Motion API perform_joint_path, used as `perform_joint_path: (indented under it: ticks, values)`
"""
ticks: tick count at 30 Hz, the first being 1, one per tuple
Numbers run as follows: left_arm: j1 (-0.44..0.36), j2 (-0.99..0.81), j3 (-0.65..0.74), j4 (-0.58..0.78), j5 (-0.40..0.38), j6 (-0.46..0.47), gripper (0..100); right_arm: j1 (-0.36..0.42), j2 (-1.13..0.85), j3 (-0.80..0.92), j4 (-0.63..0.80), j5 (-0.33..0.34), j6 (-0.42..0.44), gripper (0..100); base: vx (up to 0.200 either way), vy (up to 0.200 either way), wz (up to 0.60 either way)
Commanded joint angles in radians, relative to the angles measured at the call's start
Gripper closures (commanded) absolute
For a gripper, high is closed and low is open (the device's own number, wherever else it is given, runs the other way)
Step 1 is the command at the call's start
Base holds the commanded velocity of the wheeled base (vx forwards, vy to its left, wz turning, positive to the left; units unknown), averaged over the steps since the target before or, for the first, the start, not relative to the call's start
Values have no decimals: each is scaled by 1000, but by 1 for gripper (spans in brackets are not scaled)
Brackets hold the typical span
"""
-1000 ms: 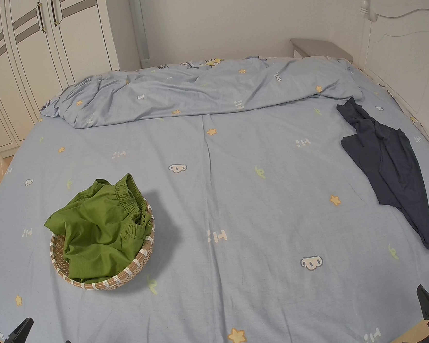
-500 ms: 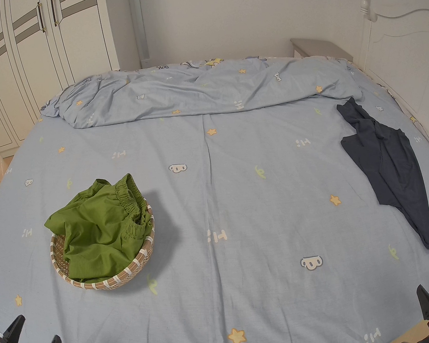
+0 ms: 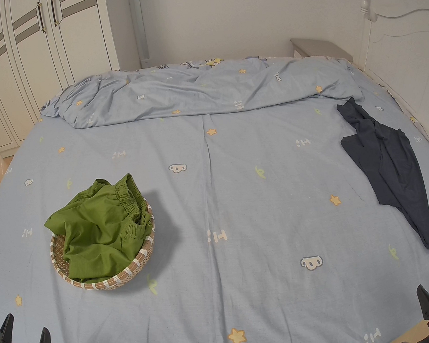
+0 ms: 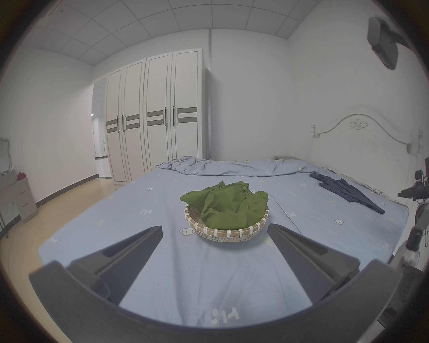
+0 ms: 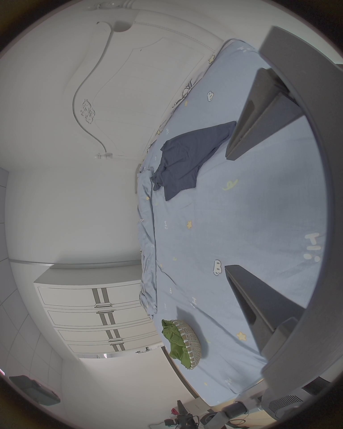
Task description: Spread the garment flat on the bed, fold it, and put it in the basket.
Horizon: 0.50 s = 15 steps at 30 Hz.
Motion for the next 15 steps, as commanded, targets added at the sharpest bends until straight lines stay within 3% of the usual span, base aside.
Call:
perform_joint_path:
  ticks: [1,15]
  values:
    - [1,-20,12,0,-15,11,0,0,-13,18,-1,2,-4,0,0,0,0]
    - [1,-20,14,-6,-23,5,0,-1,-13,18,-1,12,-4,0,0,0,0]
